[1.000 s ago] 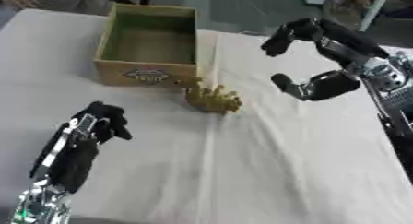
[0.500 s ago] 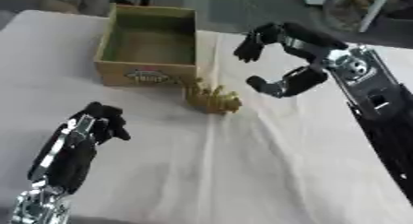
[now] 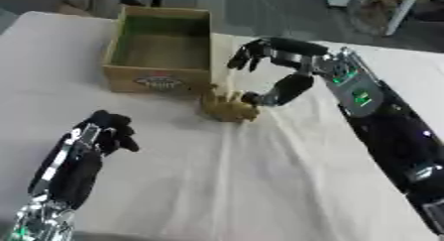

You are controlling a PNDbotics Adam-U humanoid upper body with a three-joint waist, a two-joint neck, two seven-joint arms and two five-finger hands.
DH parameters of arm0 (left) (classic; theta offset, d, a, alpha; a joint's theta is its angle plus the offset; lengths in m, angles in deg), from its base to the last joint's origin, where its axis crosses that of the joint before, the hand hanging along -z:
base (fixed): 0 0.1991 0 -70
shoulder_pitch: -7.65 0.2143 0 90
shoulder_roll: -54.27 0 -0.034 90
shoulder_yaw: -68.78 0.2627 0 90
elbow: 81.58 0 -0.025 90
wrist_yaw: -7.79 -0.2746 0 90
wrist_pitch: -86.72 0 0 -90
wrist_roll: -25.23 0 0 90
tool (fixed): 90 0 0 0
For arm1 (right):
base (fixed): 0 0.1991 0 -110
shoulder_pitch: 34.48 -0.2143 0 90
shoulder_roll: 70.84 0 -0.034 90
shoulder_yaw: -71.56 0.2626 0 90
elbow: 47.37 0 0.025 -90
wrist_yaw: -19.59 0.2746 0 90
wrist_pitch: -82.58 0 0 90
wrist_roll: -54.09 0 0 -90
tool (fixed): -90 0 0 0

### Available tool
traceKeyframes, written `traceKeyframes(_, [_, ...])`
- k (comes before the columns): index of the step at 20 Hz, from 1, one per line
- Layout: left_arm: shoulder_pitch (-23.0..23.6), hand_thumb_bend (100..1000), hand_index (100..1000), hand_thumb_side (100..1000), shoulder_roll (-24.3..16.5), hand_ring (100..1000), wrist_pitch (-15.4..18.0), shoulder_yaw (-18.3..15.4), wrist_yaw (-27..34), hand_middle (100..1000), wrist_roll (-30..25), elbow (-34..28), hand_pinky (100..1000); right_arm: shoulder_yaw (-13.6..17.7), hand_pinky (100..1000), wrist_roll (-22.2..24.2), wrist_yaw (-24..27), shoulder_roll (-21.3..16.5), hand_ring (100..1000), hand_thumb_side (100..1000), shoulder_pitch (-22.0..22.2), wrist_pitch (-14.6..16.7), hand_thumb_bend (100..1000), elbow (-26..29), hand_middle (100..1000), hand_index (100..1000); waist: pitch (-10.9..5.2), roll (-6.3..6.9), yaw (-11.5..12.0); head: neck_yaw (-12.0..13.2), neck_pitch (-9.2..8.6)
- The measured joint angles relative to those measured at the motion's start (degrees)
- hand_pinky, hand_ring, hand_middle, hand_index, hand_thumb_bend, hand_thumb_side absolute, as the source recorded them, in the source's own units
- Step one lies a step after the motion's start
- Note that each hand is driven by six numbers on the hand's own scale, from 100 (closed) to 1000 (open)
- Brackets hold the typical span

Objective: Pick up objects on the table and place them in the box.

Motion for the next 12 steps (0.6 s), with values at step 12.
traceKeyframes(12, [0.0, 100, 656, 732, 0.0, 497, -0.2, 0.0, 0.0, 512, -0.2, 0.0, 575, 0.2, 817, -3.2, -23.4, 3.4, 902, 606, -2.3, 3.0, 443, -6.8, 899, 929, -0.30, 0.15, 0.1, -0.5, 0.08])
